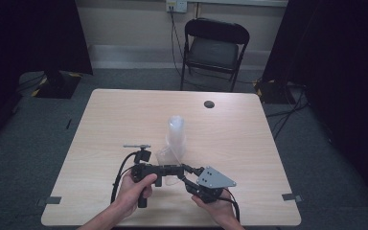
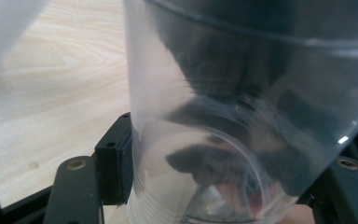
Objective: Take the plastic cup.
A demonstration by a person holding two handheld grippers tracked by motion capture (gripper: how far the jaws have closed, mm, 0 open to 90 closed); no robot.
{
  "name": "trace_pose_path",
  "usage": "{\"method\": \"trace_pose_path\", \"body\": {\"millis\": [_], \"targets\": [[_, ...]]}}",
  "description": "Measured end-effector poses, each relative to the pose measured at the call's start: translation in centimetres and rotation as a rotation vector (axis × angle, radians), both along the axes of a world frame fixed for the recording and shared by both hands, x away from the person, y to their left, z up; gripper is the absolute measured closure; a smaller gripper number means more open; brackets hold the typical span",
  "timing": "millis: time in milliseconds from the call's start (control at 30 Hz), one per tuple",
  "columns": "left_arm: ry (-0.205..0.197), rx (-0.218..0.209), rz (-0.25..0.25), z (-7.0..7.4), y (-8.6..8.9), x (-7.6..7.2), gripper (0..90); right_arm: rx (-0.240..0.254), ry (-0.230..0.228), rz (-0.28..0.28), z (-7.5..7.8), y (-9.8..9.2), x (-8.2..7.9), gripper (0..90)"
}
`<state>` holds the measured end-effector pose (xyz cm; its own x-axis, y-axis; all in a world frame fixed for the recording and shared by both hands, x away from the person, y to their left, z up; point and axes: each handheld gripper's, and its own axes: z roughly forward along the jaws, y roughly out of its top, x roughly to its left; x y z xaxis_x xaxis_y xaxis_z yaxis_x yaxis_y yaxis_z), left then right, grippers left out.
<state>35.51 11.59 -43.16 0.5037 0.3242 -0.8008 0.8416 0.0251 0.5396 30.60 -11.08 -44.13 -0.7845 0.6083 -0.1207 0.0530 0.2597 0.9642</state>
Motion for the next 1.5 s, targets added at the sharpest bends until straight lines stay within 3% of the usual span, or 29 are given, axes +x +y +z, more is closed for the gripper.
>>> {"method": "trace_pose_path", "body": {"millis": [233,567,933,1500], "targets": [[0.02,-0.039,-0.03,0.1,-0.6,-0.4,34.7,0.021,-0.028,-0.007,0.0,0.0,-0.1,70.4],[-0.002,-0.038,-0.08,-0.1,-1.2,-0.4,30.4,0.041,-0.037,0.007,0.0,-0.1,-0.1,78.2],[-0.056,-0.028,-0.056,-0.1,-1.0,-0.2,17.9,0.032,-0.032,-0.012,0.3,-0.7,0.1,87.1],[-0.13,-0.007,-0.064,0.0,-0.6,-0.2,15.7,0.024,-0.015,-0.074,0.6,-1.9,0.6,89.0]]}}
